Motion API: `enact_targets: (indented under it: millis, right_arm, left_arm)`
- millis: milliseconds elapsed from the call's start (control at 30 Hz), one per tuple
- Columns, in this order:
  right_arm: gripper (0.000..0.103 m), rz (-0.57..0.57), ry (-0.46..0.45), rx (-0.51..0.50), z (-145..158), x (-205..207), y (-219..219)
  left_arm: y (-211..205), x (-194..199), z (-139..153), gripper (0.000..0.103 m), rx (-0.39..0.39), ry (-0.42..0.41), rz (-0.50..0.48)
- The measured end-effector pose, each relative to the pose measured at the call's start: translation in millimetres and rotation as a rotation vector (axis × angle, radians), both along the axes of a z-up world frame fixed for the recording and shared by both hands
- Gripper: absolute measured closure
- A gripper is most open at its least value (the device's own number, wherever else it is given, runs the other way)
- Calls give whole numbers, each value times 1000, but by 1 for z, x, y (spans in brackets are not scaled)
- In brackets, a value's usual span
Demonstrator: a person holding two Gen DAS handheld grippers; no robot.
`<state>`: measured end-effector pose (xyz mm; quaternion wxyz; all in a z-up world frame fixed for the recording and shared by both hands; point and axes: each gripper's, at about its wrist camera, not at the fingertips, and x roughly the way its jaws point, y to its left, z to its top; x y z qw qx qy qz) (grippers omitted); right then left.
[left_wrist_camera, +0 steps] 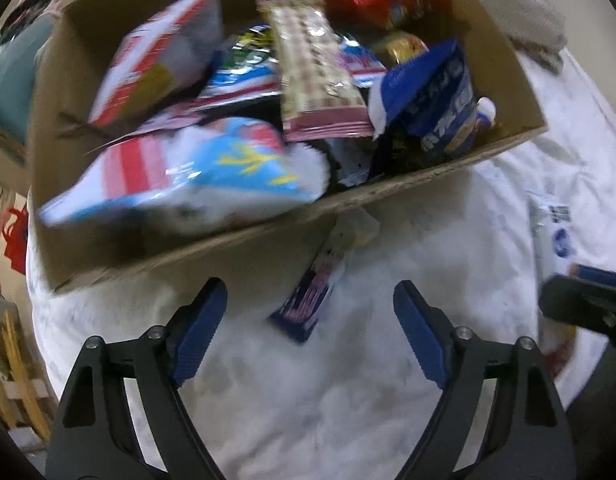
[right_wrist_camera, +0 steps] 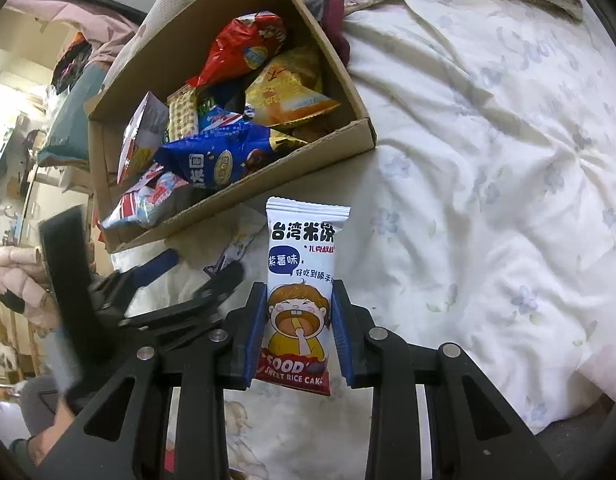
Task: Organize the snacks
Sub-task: 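Grasp the rice cake bar with the right gripper while the left grasps the purple bar, then carry both bars over the box and release them inside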
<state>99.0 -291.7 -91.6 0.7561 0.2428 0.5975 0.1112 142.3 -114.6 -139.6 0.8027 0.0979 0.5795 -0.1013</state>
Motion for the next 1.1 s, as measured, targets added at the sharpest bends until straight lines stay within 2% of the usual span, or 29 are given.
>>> enact_targets:
  millis: [67,133,200,233,367,400,800,1100]
  right_arm:
    - [70,3,-4,3,2,-2,-2]
    - [70,6,-11,1,-2,-2,9]
    - [70,8,-18,2,-2,-1,15]
    - [70,7,-19,7,-2,-1,15]
    - [70,13,-15,17,-3,3,20]
    - [70,13,-14,20,-3,4,20]
    - [70,34,-55,29,9,3,27]
    - [70,72,-65,31,12,0,37]
  left_arm:
    - [-5,8,-10,22,6,17,8]
    - [-8,13,-17,28,13,24,7]
    - [-10,17,-22,42,26,30,0]
    - [-11,19,-27,45,28,39,-5]
    - [-10,19,-28,87,12,50,-16]
    - [-10,17,-27,89,9,57,-19]
    - [18,-10,-13,90,-42,125,52]
    - [34,-51,10,90,-74,117,82]
